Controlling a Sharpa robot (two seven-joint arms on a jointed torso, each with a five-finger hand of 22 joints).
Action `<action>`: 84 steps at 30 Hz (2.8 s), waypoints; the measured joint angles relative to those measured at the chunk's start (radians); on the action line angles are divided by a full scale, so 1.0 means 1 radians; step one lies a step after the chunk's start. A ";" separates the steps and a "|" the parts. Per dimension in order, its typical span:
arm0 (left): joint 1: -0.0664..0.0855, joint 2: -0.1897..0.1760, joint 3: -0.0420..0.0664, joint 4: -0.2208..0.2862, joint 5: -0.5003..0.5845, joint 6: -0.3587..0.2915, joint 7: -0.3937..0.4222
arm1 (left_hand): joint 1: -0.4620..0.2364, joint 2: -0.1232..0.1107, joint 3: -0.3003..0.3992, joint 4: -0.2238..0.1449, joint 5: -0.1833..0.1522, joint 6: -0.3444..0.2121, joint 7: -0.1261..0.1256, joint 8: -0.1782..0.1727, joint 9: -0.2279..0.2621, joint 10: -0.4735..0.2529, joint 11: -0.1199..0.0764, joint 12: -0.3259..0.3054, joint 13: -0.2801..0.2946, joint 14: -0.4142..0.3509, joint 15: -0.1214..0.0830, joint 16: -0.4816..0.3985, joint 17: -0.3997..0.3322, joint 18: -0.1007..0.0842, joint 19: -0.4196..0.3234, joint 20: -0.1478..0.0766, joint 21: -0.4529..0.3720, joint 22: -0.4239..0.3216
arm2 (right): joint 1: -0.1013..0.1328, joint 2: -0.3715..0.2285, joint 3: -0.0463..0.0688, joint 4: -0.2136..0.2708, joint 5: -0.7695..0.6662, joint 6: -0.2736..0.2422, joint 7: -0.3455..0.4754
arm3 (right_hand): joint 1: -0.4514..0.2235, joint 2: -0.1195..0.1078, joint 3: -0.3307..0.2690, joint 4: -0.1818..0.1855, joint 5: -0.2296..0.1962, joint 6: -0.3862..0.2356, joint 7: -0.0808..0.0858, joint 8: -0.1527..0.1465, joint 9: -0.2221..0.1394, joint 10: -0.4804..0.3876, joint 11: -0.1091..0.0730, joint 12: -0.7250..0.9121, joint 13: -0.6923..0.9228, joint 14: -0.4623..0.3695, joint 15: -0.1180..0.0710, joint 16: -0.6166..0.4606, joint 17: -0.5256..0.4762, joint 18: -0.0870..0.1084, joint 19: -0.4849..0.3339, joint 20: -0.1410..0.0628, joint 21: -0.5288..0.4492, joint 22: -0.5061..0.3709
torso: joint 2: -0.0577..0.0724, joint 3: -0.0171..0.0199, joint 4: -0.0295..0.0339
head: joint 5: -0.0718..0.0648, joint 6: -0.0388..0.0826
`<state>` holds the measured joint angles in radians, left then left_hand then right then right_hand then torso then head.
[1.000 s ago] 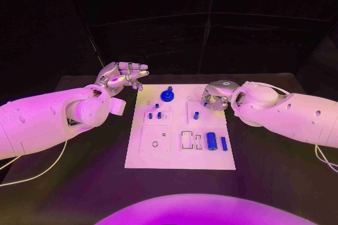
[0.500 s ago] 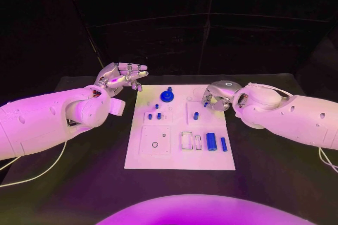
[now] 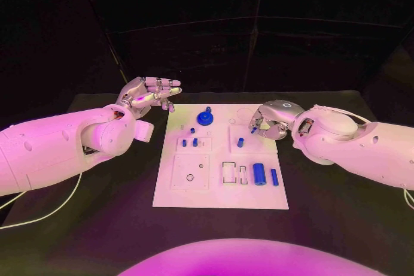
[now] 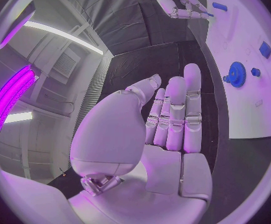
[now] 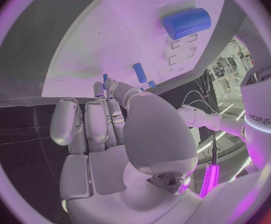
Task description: Assemble the parts on the task board
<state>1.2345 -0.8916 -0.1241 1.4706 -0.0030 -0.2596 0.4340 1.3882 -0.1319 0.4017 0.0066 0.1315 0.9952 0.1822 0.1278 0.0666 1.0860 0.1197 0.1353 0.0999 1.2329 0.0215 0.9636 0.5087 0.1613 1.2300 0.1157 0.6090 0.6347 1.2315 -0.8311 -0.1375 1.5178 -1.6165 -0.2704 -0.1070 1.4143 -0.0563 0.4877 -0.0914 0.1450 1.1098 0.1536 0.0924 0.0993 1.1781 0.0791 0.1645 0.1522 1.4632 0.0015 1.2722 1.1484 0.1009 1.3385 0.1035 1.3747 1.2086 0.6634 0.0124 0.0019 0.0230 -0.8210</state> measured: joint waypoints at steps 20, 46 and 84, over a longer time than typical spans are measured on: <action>-0.002 0.018 -0.002 -0.009 0.000 0.000 0.000 | 0.000 0.000 0.000 0.000 0.000 0.000 0.000 0.000 0.000 0.000 0.000 0.000 0.000 -0.004 0.004 0.000 0.000 0.000 0.000 0.000 0.000 0.000 | 0.009 0.032 0.041 0.153 0.049 -0.022 0.001 | 0.000 0.000 0.003 -0.003 0.000 -0.001 -0.001 0.000 0.000 0.001 0.001 0.000 -0.003 0.000 0.000 0.000 -0.001 0.000 0.004 -0.004 0.000 0.002 | 0.002 -0.0001 0.0012 | 0.029 0.006; -0.002 0.030 -0.002 -0.009 0.001 0.001 0.000 | 0.000 0.000 -0.006 0.000 0.000 0.000 0.000 0.000 0.000 -0.007 0.000 0.000 -0.001 -0.004 0.004 0.000 -0.001 0.000 0.000 0.000 0.000 -0.002 | -0.040 0.259 -0.001 0.040 0.008 0.005 0.030 | 0.000 0.000 0.006 -0.006 0.000 -0.001 -0.001 -0.001 0.000 0.001 0.002 0.000 -0.005 0.000 0.000 0.000 -0.001 0.000 0.004 -0.003 0.004 0.003 | 0.003 -0.0009 0.0009 | 0.083 -0.014; -0.001 0.035 -0.002 -0.007 0.001 0.005 0.001 | -0.005 0.005 -0.008 0.003 0.000 0.000 0.000 0.000 0.000 -0.007 0.000 0.000 -0.002 -0.003 0.004 0.000 -0.001 0.000 -0.003 0.003 -0.004 -0.003 | -0.066 0.264 -0.047 0.026 -0.029 0.044 0.038 | 0.000 0.000 0.008 -0.008 0.000 0.000 0.000 -0.004 -0.001 0.001 0.002 0.000 -0.007 0.000 0.000 0.004 -0.001 -0.008 0.007 0.000 0.008 0.010 | 0.001 0.0001 -0.0005 | 0.105 -0.040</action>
<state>1.2333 -0.8565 -0.1261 1.4635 -0.0020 -0.2551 0.4348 1.3835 -0.1272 0.3933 0.0096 0.1315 0.9952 0.1822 0.1279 0.0669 1.0790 0.1196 0.1353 0.0982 1.2295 0.0251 0.9637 0.5081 0.1611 1.2272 0.1185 0.6052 0.6320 1.1658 -0.5667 -0.1840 1.5439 -1.6454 -0.2268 -0.0695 1.4143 -0.0563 0.4958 -0.0997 0.1449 1.1101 0.1540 0.0888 0.0984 1.1791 0.0807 0.1644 0.1449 1.4632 0.0016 1.2758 1.1474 0.0925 1.3454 0.1034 1.3823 1.2186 0.6644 0.0125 0.0014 0.1275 -0.8606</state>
